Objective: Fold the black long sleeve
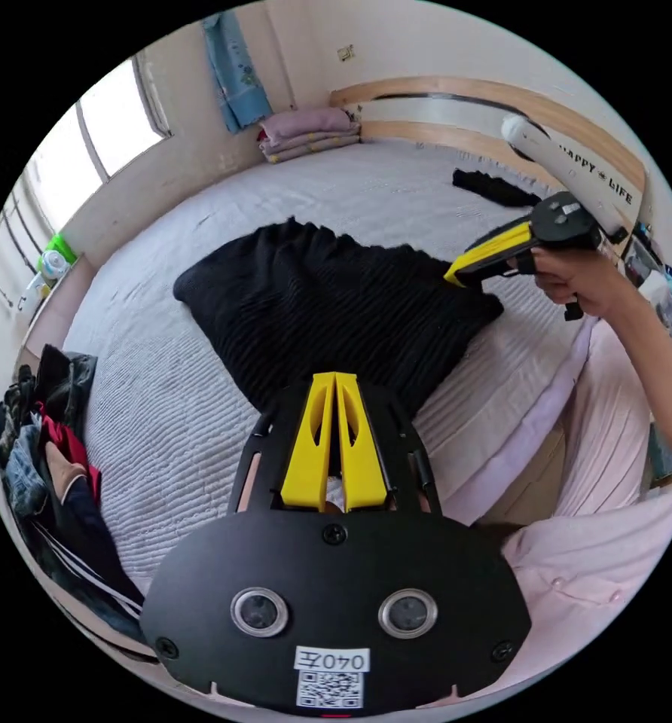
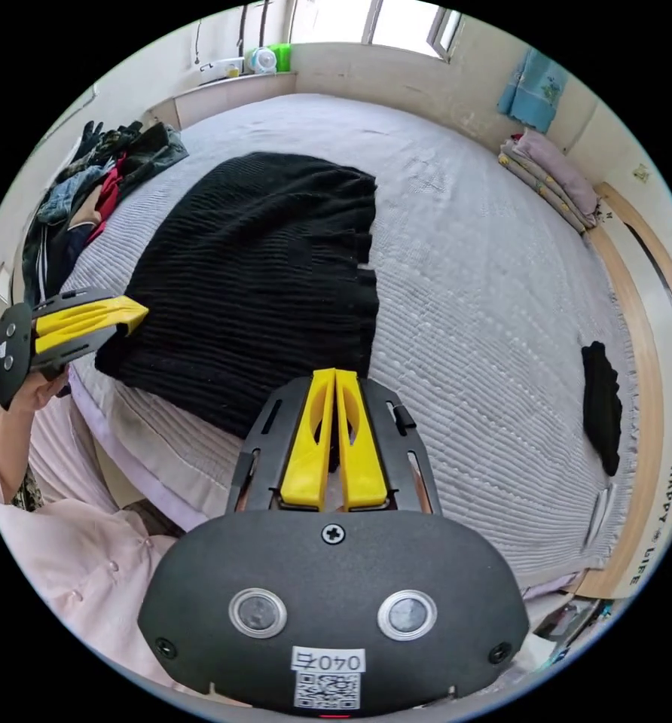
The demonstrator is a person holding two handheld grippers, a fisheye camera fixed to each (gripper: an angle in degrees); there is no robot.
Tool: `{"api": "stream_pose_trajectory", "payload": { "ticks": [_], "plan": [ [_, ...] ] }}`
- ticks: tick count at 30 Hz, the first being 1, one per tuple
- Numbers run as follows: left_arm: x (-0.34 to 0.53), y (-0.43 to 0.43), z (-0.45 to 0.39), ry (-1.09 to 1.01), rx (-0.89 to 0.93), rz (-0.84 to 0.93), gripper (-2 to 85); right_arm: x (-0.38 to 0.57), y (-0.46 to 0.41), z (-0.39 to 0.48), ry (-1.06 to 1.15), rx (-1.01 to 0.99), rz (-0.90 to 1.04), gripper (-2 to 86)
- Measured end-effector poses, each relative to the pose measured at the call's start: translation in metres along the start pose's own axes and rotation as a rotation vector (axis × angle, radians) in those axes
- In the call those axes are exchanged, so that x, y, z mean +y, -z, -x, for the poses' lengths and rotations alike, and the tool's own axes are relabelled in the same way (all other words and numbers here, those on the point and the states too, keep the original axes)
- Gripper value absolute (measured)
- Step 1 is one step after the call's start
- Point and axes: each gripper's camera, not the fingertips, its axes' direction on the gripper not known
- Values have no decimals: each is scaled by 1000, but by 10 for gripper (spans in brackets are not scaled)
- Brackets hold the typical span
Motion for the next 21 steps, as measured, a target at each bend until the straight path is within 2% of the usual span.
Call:
{"api": "stream_pose_trajectory", "payload": {
  "ticks": [2,5,10,14,16,19,21],
  "plan": [
    [-8,13,14,20,-85,-67,-9,-24,37,-1,28,39,-126,-10],
    [-33,1,35,10,-202,-67,-9,-75,44,3,89,23,-184,-10],
    [-65,-57,59,43,-233,31,-9,-149,-18,9,97,-4,-71,-10],
    [-45,-113,70,97,-220,205,-9,-157,-66,-1,85,-46,50,-10],
    [-32,-107,70,91,-217,142,-8,-149,-63,-18,40,-124,4,-10],
    [-24,-89,74,120,-194,98,-9,-149,-53,-46,-37,-146,42,-10],
    [-20,-66,87,183,-237,10,-9,-149,-33,-66,-83,-172,-2,-10]
  ]
}}
